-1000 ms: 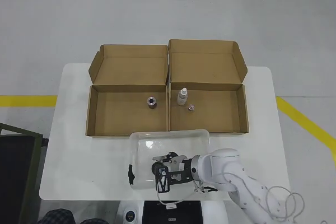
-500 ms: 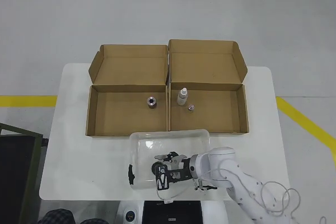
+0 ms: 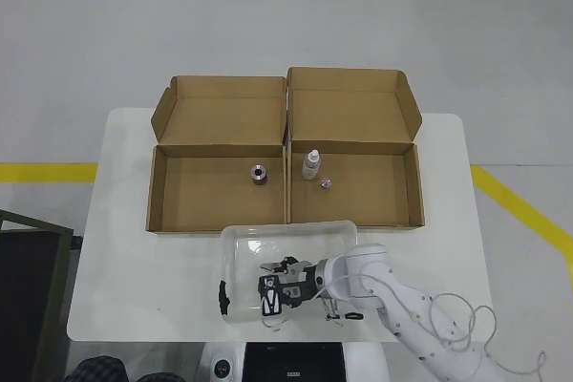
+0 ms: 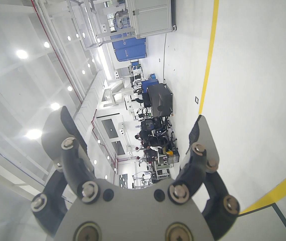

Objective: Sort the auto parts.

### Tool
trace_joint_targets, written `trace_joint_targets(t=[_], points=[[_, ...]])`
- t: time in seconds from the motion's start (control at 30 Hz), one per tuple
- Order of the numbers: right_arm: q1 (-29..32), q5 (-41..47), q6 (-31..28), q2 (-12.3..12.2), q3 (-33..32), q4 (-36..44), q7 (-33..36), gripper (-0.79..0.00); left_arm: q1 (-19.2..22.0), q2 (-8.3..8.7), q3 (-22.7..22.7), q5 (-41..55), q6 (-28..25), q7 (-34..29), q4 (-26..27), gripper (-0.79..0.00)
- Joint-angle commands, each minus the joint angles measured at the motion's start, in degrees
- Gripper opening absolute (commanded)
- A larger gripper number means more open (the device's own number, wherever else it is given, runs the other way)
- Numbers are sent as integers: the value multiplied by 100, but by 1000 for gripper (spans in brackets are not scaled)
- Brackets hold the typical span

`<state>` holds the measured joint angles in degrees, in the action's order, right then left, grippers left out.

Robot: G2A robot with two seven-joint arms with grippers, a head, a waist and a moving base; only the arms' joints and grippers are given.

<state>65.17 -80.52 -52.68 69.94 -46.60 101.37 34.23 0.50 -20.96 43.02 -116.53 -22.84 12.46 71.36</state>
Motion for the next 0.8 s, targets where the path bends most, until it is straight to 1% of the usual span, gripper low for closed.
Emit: trace_joint_targets(t=[0.0, 0.23, 0.4, 0.53, 0.57, 0.63, 0.67, 0.77], points=[[-47, 41, -2, 11, 53, -77, -5, -305, 0, 0, 0, 0, 0, 0, 0, 0], [-225, 214, -14, 51, 226, -298, -68, -332, 0, 0, 0, 0, 0, 0, 0, 0], [-326, 425, -75, 61, 266, -425, -136, -409, 0, 0, 0, 0, 0, 0, 0, 0], [-376, 504, -65, 60, 282, -473, -152, -585, 0, 0, 0, 0, 0, 0, 0, 0], [-385, 514, -64, 59, 285, -481, -155, -668, 0, 0, 0, 0, 0, 0, 0, 0], [-396, 569, -68, 55, 283, -494, -197, -763, 0, 0, 0, 0, 0, 0, 0, 0], [-403, 603, -81, 53, 279, -497, -223, -785, 0, 0, 0, 0, 0, 0, 0, 0], [-417, 724, -118, 41, 245, -486, -309, -785, 0, 0, 0, 0, 0, 0, 0, 0]])
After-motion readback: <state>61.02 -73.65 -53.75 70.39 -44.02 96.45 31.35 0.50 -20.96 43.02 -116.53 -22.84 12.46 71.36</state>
